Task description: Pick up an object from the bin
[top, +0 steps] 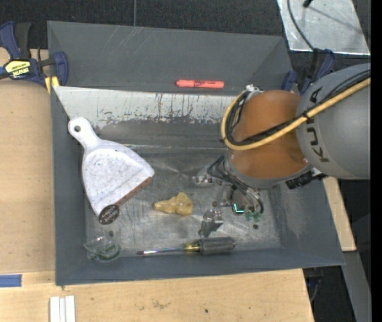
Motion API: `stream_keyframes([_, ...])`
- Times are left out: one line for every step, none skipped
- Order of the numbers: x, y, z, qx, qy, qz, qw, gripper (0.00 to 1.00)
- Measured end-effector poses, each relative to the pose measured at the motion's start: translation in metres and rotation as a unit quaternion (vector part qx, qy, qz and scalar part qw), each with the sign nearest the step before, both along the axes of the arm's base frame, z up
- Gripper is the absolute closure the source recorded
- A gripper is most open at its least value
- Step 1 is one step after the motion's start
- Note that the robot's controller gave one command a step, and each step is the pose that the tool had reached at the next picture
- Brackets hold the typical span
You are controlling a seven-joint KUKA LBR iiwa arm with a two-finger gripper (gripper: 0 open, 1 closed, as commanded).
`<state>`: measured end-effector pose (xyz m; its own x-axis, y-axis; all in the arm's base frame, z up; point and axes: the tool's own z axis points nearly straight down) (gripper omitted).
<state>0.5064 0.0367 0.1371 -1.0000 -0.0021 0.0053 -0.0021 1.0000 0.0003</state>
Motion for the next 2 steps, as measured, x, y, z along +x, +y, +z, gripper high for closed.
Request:
stream_keyframes([0.002, 0.000, 0.004, 0.000, -0.0038, 0.000, 1.0000, 0.00])
stream_keyframes([0.018, 0.149, -0.062, 0.001, -0.0064, 0.066, 0.9978, 1.00])
